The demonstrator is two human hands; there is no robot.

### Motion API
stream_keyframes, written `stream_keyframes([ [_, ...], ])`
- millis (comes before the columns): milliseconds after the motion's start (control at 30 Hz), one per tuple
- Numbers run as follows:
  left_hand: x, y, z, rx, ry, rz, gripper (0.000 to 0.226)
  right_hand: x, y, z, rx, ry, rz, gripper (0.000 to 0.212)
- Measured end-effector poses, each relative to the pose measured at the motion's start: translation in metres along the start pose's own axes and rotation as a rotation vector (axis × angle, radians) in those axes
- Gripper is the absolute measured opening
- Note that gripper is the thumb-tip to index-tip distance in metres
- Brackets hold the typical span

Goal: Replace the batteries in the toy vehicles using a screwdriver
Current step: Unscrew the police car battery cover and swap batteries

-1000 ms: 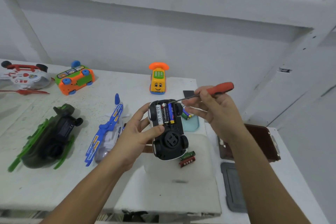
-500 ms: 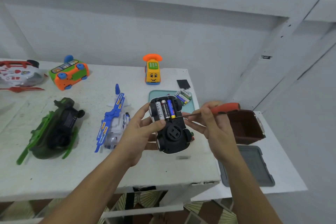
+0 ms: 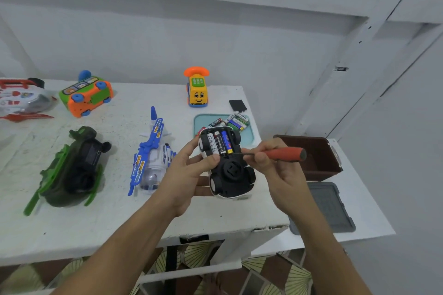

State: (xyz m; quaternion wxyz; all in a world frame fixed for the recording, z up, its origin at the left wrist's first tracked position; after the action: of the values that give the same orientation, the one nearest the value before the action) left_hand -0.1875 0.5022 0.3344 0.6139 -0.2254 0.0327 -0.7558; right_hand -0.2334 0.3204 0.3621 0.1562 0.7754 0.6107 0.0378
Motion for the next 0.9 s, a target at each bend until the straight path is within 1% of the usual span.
stream_keyframes([
  [67, 0.001, 0.0, -0.001, 0.0, -0.001, -0.004, 0.048, 0.0, -0.003, 0.001, -0.047, -0.054, -0.008, 0.02],
  [133, 0.002, 0.001, -0.001, 0.006, 0.0, -0.008, 0.049, 0.0, -0.007, 0.003, -0.058, -0.035, 0.02, 0.015],
  [233, 0.004, 0.004, 0.001, 0.012, 0.0, -0.008, 0.051, 0.0, -0.012, 0.004, -0.042, 0.133, 0.104, 0.026],
  [333, 0.007, 0.006, 0.004, 0.016, 0.003, -0.011, 0.052, -0.001, -0.013, 0.002, -0.02, 0.25, 0.144, 0.02],
  [400, 0.008, 0.008, 0.004, 0.024, 0.02, -0.012, 0.053, -0.001, -0.013, 0.0, -0.005, 0.275, 0.158, 0.02],
  [467, 0.007, 0.01, 0.003, 0.035, 0.061, -0.008, 0.06, -0.003, -0.011, -0.001, 0.044, 0.285, 0.201, 0.023],
  [533, 0.008, 0.01, 0.005, 0.054, 0.103, -0.014, 0.064, -0.007, -0.005, 0.002, 0.144, 0.314, 0.29, 0.025],
  [633, 0.01, 0.011, 0.009, 0.119, 0.149, -0.015, 0.059, -0.017, 0.009, 0.01, 0.296, 0.386, 0.401, 0.023],
  [700, 0.009, 0.014, 0.012, 0.191, 0.213, -0.006, 0.06, -0.023, 0.022, 0.008, 0.283, 0.35, 0.371, 0.023],
  [833, 0.011, 0.016, 0.019, 0.279, 0.311, 0.009, 0.066, -0.02, 0.048, -0.011, 0.14, 0.147, 0.168, 0.019],
  [900, 0.013, 0.016, 0.021, 0.314, 0.336, 0.008, 0.068, -0.015, 0.06, -0.02, 0.112, 0.072, 0.086, 0.018],
])
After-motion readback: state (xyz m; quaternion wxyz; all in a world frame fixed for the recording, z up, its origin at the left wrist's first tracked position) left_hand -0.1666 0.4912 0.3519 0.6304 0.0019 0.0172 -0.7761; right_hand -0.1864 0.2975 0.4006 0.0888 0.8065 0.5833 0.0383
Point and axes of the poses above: each hand's wrist, its own y-axis towards the middle knuckle, its own x-axis out of the palm, z = x × y, the point moved 3 cm from there along y, towards the middle knuckle, and after that the axes turned 6 degrees about z, right-handed, at the moved point
